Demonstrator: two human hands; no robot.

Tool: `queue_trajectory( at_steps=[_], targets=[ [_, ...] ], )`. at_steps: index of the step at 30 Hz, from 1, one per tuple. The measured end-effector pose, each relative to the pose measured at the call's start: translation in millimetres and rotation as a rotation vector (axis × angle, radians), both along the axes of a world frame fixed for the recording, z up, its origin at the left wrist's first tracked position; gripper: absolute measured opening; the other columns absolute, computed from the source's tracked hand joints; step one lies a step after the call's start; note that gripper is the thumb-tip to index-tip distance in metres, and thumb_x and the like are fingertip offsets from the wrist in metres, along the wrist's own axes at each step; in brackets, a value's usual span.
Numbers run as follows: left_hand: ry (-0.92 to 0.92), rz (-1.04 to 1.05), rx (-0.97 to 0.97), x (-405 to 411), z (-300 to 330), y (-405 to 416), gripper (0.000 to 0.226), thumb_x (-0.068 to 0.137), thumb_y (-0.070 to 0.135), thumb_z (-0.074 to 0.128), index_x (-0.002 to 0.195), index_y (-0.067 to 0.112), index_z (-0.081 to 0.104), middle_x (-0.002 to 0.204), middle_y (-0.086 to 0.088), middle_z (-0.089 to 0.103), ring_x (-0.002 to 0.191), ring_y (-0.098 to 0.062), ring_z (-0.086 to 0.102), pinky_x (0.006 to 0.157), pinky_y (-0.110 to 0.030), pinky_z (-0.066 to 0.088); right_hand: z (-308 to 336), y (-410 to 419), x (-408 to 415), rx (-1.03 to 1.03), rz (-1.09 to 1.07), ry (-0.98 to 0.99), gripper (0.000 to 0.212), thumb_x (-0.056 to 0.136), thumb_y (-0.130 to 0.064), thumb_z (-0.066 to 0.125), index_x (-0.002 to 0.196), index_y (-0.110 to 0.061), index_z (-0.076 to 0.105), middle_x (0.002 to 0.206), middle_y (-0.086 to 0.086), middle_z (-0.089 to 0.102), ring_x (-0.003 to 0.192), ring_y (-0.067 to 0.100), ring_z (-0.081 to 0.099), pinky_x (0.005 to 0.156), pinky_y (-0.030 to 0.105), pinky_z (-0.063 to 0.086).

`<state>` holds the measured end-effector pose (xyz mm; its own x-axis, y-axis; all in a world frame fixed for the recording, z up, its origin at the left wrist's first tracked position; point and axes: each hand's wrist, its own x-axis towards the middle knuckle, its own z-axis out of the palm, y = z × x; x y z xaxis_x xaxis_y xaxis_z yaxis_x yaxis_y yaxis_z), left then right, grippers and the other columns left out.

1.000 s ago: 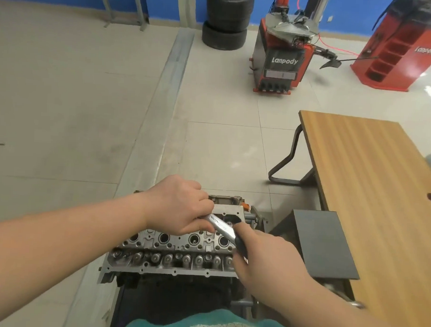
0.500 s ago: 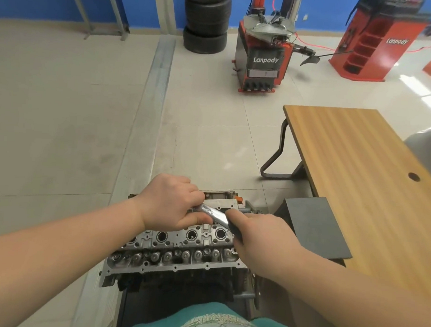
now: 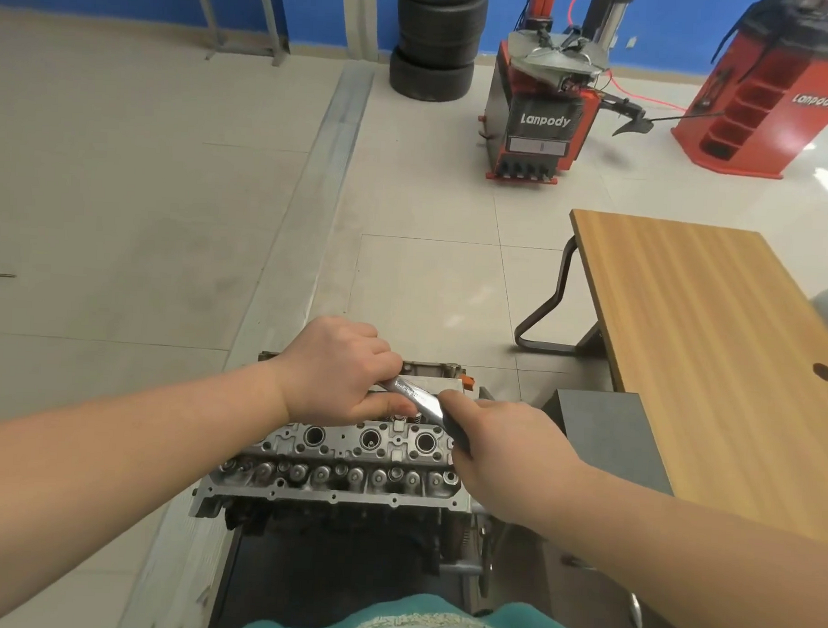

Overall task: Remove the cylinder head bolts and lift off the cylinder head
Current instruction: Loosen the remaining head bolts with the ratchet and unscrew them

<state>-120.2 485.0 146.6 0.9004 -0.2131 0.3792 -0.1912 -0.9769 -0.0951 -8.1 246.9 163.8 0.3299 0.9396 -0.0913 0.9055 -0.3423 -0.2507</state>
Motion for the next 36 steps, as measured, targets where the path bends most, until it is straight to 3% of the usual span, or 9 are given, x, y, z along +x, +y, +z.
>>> queue_trajectory(
  at_steps=[5, 8, 15, 20, 23, 27, 33, 36],
  targets=[
    [-0.026, 0.022, 0.002, -1, -1, -3, 0.060, 0.099, 0.070, 0.043, 0.069, 0.022, 0.063, 0.063, 0.008, 0.061, 0.058, -0.019, 0.057, 0.055, -0.026, 0.027, 0, 0, 4, -0.007, 0.024, -0.003, 0.025, 0.098, -0.026, 0.052, 0.120, -0.032, 0.042, 0.078, -0.010, 0.051, 0.058, 0.011, 0.043, 0.049, 0.029, 0.029],
    [-0.039, 0.041, -0.005, -1, -2, -5, 0.061, 0.099, 0.071, 0.041, 0.069, 0.022, 0.062, 0.063, 0.008, 0.060, 0.058, -0.019, 0.056, 0.057, -0.026, 0.026, 0, 1, 8, -0.003, 0.029, -0.012, 0.024, 0.097, -0.026, 0.052, 0.117, -0.033, 0.041, 0.072, -0.010, 0.045, 0.056, 0.007, 0.039, 0.047, 0.028, 0.024],
    [-0.051, 0.105, -0.020, 0, -4, -9, 0.062, 0.100, 0.074, 0.038, 0.069, 0.025, 0.060, 0.062, 0.010, 0.058, 0.057, -0.016, 0.054, 0.059, -0.026, 0.022, 2, 4, 19, -0.006, 0.090, -0.025, 0.031, 0.099, -0.025, 0.052, 0.128, -0.031, 0.045, 0.076, -0.010, 0.048, 0.056, 0.010, 0.041, 0.046, 0.027, 0.026],
    [-0.060, 0.152, -0.035, 2, -3, -14, 0.061, 0.098, 0.075, 0.039, 0.069, 0.025, 0.060, 0.062, 0.011, 0.059, 0.058, -0.016, 0.053, 0.060, -0.027, 0.022, 3, 8, 29, 0.005, 0.125, -0.043, 0.030, 0.098, -0.024, 0.051, 0.127, -0.030, 0.048, 0.069, -0.011, 0.044, 0.053, 0.006, 0.038, 0.046, 0.026, 0.024],
    [-0.070, 0.184, -0.049, 2, -3, -17, 0.061, 0.097, 0.075, 0.039, 0.068, 0.025, 0.060, 0.061, 0.010, 0.059, 0.058, -0.015, 0.045, 0.061, -0.027, 0.023, 3, 9, 35, 0.007, 0.160, -0.053, 0.031, 0.097, -0.025, 0.050, 0.128, -0.030, 0.047, 0.078, -0.006, 0.060, 0.055, 0.013, 0.044, 0.046, 0.027, 0.029],
    [-0.048, 0.221, -0.069, 3, -1, -20, 0.062, 0.096, 0.076, 0.038, 0.067, 0.025, 0.058, 0.061, 0.010, 0.058, 0.061, -0.013, 0.034, 0.060, -0.027, 0.025, 1, 11, 44, 0.026, 0.204, -0.055, 0.028, 0.097, -0.025, 0.051, 0.124, -0.029, 0.049, 0.071, -0.007, 0.052, 0.051, 0.007, 0.039, 0.044, 0.027, 0.024],
    [0.041, 0.335, -0.095, 5, -1, -24, 0.068, 0.096, 0.081, 0.029, 0.070, 0.026, 0.060, 0.065, 0.010, 0.060, 0.064, -0.013, 0.040, 0.061, -0.029, 0.029, 3, 18, 60, 0.030, 0.273, -0.050, 0.022, 0.097, -0.028, 0.049, 0.119, -0.028, 0.051, 0.067, -0.010, 0.051, 0.054, 0.012, 0.049, 0.045, 0.027, 0.032],
    [0.099, 0.399, -0.080, 7, 1, -27, 0.070, 0.094, 0.084, 0.020, 0.073, 0.028, 0.056, 0.067, 0.014, 0.051, 0.066, -0.013, 0.042, 0.061, -0.030, 0.028, 6, 22, 67, 0.020, 0.308, -0.069, 0.022, 0.097, -0.024, 0.052, 0.118, -0.027, 0.052, 0.068, -0.009, 0.052, 0.054, 0.013, 0.049, 0.047, 0.031, 0.043]
  ],
)
